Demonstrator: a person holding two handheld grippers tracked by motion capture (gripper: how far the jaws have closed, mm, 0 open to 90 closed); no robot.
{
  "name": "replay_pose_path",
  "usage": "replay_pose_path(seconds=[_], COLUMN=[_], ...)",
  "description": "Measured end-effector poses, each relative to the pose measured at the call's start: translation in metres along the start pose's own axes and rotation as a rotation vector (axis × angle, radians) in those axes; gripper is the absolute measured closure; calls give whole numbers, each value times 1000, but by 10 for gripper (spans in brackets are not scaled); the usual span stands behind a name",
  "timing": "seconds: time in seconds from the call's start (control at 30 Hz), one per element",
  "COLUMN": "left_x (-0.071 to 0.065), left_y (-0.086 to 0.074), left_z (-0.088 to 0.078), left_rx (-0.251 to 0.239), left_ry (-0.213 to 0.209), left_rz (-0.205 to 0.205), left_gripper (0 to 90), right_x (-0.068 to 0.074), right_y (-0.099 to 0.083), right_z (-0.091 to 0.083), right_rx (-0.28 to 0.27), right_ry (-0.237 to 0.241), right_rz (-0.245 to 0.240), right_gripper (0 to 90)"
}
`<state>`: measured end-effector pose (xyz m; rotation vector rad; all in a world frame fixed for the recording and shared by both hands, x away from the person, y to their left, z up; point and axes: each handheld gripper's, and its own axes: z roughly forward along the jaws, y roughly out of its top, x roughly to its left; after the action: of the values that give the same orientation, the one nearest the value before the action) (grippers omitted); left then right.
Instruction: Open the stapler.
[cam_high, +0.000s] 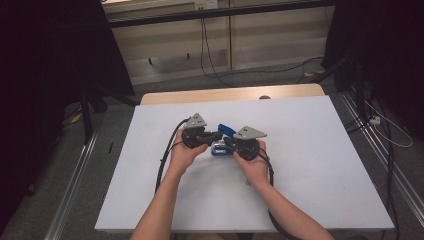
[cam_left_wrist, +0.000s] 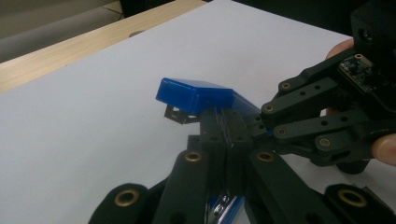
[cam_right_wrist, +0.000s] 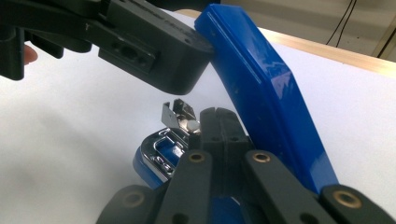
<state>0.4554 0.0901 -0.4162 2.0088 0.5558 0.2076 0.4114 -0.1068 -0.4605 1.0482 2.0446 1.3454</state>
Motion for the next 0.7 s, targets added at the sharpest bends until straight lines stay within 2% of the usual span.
replay_pose_path(seconds=[0.17,0.27,0.37,0.7], left_x=[3,6,7,5], left_y=[-7,-13,-16,-20], left_z=[-2,-2,1,9], left_rx=[22,42,59,72], left_ry=[11,39,61,73], left_rz=[-6,-14,-5,6], left_gripper=[895,898,900,900], right_x=[1,1,2,6], right_y=[0,0,0,-1], right_z=[0,0,0,1], right_rx=[3,5,6,10], right_ry=[2,1,-1,-6], right_rz=[-4,-9,-13,-28], right_gripper=[900,900,900,900])
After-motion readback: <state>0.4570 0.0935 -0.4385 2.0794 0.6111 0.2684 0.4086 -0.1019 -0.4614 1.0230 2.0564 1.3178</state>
